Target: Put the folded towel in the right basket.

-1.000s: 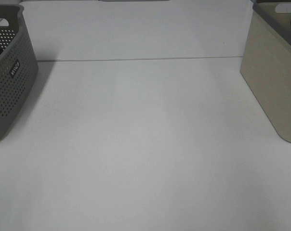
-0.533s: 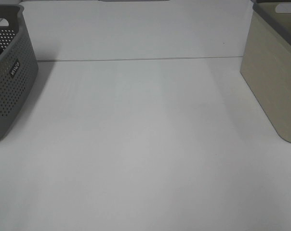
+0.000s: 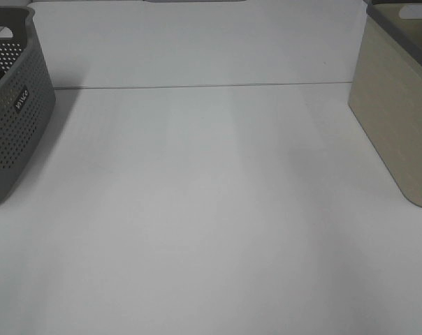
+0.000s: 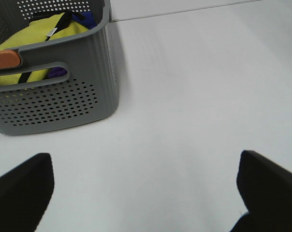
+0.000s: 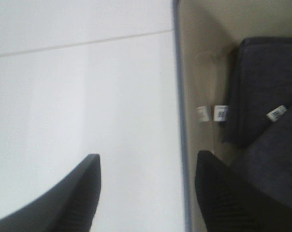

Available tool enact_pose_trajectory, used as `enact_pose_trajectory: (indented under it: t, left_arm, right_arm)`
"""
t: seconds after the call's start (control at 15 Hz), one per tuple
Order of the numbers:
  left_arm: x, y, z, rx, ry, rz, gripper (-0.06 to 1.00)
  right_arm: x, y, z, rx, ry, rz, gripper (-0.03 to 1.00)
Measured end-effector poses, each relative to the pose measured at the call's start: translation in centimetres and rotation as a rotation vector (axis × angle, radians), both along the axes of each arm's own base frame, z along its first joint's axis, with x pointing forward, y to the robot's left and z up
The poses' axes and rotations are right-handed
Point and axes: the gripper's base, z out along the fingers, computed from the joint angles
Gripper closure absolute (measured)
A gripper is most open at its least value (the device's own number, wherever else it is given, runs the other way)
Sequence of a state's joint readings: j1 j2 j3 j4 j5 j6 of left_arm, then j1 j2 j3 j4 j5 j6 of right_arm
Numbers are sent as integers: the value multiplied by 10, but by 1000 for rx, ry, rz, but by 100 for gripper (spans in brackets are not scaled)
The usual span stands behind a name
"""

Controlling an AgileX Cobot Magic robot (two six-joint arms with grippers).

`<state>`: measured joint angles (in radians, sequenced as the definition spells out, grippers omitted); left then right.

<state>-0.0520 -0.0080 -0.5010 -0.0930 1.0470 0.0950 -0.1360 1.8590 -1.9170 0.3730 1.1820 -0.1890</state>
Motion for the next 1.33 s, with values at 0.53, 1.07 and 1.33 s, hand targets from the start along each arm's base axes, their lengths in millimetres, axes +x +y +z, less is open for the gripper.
enact_pose_trajectory:
  t: [0.53,1.07,1.33]
  left_arm:
    - [0,0,0,0,0,0,-3]
    - [0,0,0,0,0,0,-3]
    - [0,0,0,0,0,0,-3]
  right_arm:
    - [-76,31,40,-132,-8,-30,41]
    - [-253,32,-6,-148,60,-69,41]
    - [-345,34,-47,-168,-66,-60,41]
